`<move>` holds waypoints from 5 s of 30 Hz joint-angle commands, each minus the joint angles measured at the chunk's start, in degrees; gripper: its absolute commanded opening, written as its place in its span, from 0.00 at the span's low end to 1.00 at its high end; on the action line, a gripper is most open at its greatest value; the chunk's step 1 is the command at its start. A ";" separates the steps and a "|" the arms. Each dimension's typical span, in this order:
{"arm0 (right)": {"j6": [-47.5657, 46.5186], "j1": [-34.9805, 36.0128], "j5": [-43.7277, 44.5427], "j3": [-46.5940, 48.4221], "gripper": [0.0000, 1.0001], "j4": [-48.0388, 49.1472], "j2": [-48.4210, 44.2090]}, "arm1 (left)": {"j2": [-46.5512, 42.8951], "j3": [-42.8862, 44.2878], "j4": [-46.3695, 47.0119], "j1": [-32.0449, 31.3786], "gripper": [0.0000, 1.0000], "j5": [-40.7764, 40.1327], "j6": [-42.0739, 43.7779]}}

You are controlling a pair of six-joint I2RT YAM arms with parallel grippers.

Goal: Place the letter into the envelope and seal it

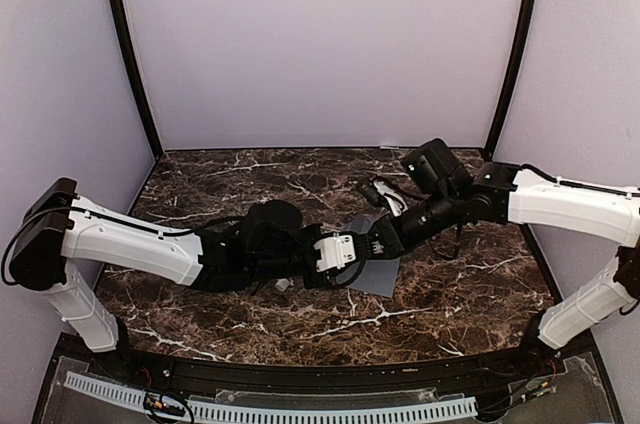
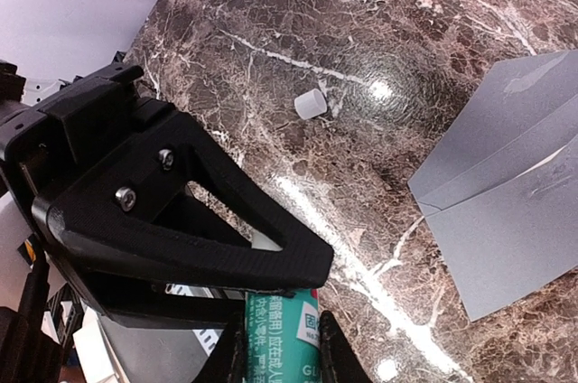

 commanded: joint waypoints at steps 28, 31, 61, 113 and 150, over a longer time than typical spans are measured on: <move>-4.12 0.61 8.45 -4.18 0.61 8.31 -21.59 | -5.51 3.19 3.50 9.92 0.00 41.03 -40.13; -3.64 0.72 8.21 -4.38 0.57 8.81 -21.50 | -4.85 3.74 2.61 9.91 0.00 40.42 -39.92; -0.65 2.02 5.45 -4.08 0.52 12.93 -20.50 | -1.78 6.42 0.44 9.94 0.00 37.27 -38.75; -10.95 2.37 -8.40 -4.19 0.05 12.23 -18.81 | -4.04 5.70 0.70 9.75 0.00 52.49 -42.13; 4.02 2.45 13.69 -0.47 0.71 5.51 -18.02 | -4.31 7.24 -5.53 9.52 0.00 34.78 -36.98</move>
